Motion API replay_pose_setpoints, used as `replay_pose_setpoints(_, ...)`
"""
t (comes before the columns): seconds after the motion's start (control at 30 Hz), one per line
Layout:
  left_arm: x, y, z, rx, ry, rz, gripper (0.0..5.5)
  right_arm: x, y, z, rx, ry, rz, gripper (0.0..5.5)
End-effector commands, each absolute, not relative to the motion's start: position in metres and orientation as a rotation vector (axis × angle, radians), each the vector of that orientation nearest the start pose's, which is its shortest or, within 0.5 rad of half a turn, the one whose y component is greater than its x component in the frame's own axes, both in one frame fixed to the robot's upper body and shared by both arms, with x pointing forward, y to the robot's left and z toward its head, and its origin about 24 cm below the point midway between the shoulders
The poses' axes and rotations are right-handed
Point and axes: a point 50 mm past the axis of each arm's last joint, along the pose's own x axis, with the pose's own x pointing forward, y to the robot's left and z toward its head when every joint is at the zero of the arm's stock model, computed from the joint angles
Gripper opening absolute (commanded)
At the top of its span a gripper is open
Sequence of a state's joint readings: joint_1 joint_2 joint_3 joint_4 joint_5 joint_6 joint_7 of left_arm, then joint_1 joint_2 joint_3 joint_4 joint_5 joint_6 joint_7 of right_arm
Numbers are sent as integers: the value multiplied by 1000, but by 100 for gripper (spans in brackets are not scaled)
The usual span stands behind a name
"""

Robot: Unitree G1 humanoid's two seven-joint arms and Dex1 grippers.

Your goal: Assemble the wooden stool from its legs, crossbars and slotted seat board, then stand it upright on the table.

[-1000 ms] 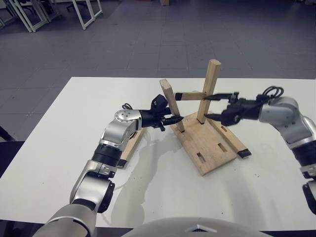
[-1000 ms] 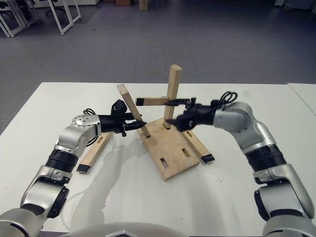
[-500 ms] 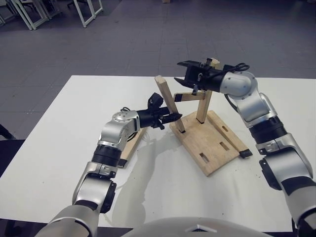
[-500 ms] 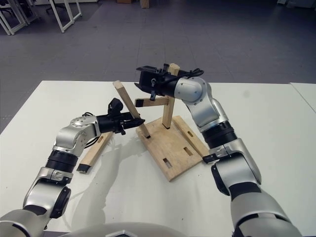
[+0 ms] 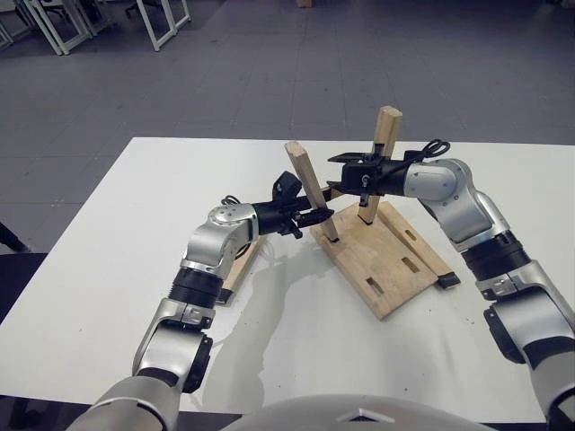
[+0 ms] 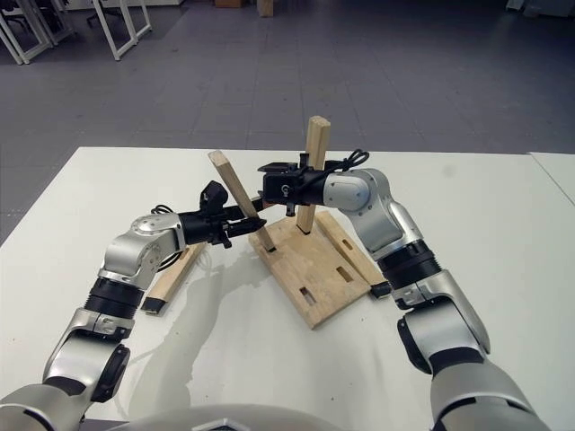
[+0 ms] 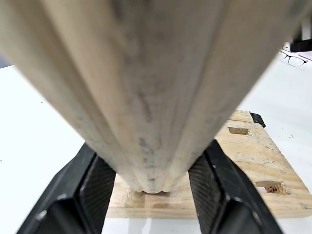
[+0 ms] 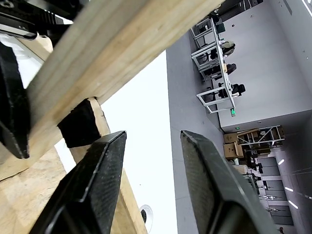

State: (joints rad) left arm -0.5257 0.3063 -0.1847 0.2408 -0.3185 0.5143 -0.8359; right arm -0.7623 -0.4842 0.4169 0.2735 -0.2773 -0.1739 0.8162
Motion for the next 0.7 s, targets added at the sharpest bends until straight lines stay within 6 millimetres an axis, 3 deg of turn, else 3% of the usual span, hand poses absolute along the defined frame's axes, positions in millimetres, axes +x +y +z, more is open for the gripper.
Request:
replay_pose_setpoints(0.03, 309, 113, 71, 68, 430, -993, 204, 320, -103, 119, -1124, -54, 1207, 205)
replay_pose_setpoints(0.1, 309, 113, 71, 89, 439, -991, 204, 316, -105, 113, -1123, -37, 1219, 205)
replay_pose_setpoints(0.13, 309, 112, 70, 100, 447, -992, 204, 316, -103, 121, -1087, -73, 1197, 205)
replay_pose_setpoints(0.23, 309, 114, 67, 137, 473, -978, 204, 323, -95, 164, -948, -256, 1065, 205)
replay_pose_setpoints(0.33, 309, 116, 63, 147, 493, -954, 204, 331, -87, 220, -889, -460, 909, 205)
replay_pose_setpoints(0.4, 309, 116, 62, 163, 500, -948, 204, 333, -83, 229, -924, -486, 887, 205)
replay_pose_setpoints(0.5, 311, 115, 62, 173, 511, -942, 204, 341, -86, 213, -1034, -416, 881, 205)
replay_pose_setpoints(0.7, 312, 117, 60, 140, 550, -940, 204, 340, -106, 138, -1185, -99, 1033, 205)
